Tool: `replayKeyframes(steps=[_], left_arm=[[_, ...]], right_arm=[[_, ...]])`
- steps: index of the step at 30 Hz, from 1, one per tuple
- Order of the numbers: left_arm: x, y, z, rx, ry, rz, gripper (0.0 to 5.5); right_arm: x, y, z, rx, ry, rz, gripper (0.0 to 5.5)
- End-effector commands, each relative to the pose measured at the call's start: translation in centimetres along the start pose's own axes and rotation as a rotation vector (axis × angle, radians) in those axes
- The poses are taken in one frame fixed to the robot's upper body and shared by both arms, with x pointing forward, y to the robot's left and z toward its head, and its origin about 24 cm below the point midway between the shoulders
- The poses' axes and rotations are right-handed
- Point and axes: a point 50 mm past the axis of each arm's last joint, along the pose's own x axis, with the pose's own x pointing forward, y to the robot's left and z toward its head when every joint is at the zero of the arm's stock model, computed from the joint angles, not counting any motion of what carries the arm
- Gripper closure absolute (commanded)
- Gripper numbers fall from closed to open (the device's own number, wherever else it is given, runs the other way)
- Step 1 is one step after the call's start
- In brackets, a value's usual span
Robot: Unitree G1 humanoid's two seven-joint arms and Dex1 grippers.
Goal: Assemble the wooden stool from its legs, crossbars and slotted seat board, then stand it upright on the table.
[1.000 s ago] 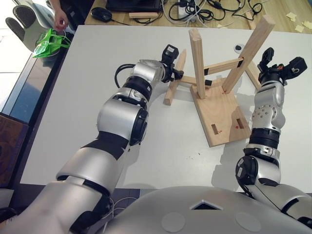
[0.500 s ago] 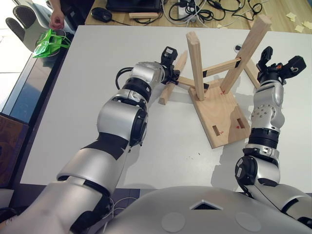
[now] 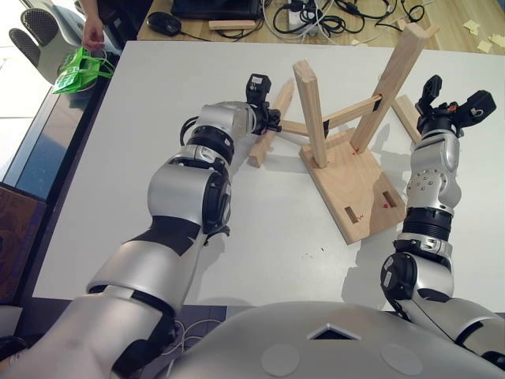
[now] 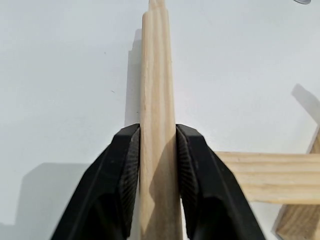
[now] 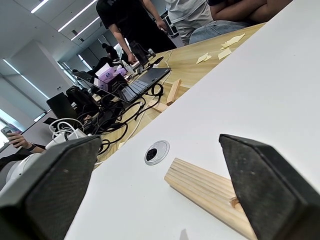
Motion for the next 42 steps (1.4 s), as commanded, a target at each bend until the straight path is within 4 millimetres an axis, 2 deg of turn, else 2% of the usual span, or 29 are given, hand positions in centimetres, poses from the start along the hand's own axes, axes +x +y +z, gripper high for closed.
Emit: replayKeyframes(steps=[1,8,16,21,23,24,26,29,34,36,38,42], left_arm=[[-1.0,2.1,1.4,0.036,-0.06,0.094,4.51],[-2.9,4.5,4.1,0.001,-0.193,0.188,4.51],[-6.3,8.6,6.6,-0.074,-0.357,0.346,4.51],[-10.4,10.3,11.0,-0.102,-0.635,0.414,4.51],[-12.3,10.5,12.9,-0.158,-0.801,0.392,4.51],[-13.2,10.3,13.8,-0.192,-0.891,0.356,4.51],[-14.5,9.7,15.0,-0.256,-1.041,0.261,4.51],[-16.2,7.3,16.0,-0.357,-1.24,0.029,4.51],[-18.5,2.4,16.4,-0.41,-1.346,-0.281,4.52],[-18.9,0.5,16.4,-0.409,-1.349,-0.383,4.52],[-19.0,-1.4,16.3,-0.426,-1.337,-0.471,4.52],[-18.8,-3.3,16.0,-0.469,-1.308,-0.555,4.52]], right_arm=[[0.2,0.2,0.2,0.0,-0.003,0.001,1.13],[0.3,-0.1,0.5,-0.002,-0.008,-0.009,1.13],[0.6,-0.1,1.3,-0.051,-0.041,-0.003,1.13],[1.0,1.7,3.8,-0.114,-0.117,0.129,1.13],[1.0,3.9,5.6,-0.134,-0.162,0.266,1.13],[1.0,5.2,6.7,-0.137,-0.186,0.345,1.13],[0.6,7.5,8.5,-0.125,-0.216,0.482,0.77],[-1.1,11.9,10.9,-0.048,-0.207,0.758,0.13],[-5.1,17.0,12.4,0.186,-0.079,1.091,0.1],[-6.5,17.9,12.2,0.289,-0.008,1.164,0.1],[-7.2,18.1,11.1,0.393,0.086,1.165,0.1],[-8.0,17.6,9.0,0.523,0.231,1.119,0.1]])
